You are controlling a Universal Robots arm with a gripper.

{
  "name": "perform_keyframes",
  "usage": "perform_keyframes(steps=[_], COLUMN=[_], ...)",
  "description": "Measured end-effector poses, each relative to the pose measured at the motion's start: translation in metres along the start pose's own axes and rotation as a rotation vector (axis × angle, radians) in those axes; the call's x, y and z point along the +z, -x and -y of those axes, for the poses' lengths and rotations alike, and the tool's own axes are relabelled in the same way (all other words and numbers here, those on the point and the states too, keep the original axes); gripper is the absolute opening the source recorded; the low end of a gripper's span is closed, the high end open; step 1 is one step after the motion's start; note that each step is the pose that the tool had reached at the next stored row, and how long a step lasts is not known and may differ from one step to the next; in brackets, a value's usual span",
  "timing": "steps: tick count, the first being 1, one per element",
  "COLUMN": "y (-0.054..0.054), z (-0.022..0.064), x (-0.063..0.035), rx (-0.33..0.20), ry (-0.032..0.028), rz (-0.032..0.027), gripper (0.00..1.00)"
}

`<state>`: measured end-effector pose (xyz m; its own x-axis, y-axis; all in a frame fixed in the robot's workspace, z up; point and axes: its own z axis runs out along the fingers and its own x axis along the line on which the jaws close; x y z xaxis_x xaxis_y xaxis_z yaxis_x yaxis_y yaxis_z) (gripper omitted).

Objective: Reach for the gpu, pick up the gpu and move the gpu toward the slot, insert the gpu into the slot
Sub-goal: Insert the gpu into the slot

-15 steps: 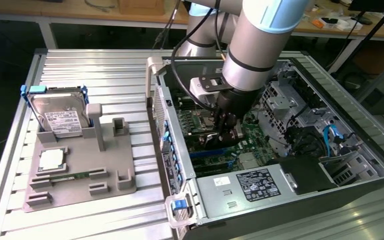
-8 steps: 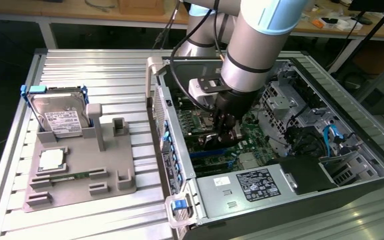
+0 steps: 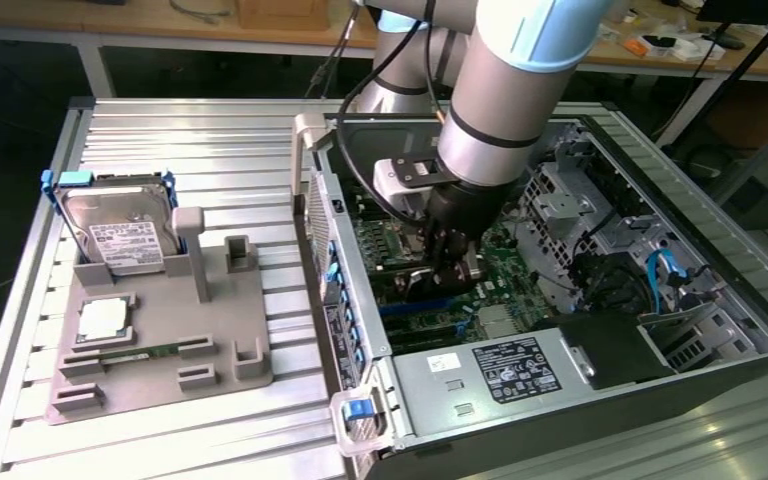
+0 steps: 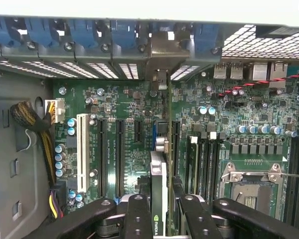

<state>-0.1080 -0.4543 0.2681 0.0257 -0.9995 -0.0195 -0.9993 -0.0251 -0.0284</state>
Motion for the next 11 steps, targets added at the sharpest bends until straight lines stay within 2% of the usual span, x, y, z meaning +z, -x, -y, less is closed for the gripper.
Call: perform_keyframes(steps=[11], y=[-0.0043], z=[-0.0005], x=[0.0002], rx=[0.0], ry=[-0.0001], rz=[-0.0001], gripper=[0.27])
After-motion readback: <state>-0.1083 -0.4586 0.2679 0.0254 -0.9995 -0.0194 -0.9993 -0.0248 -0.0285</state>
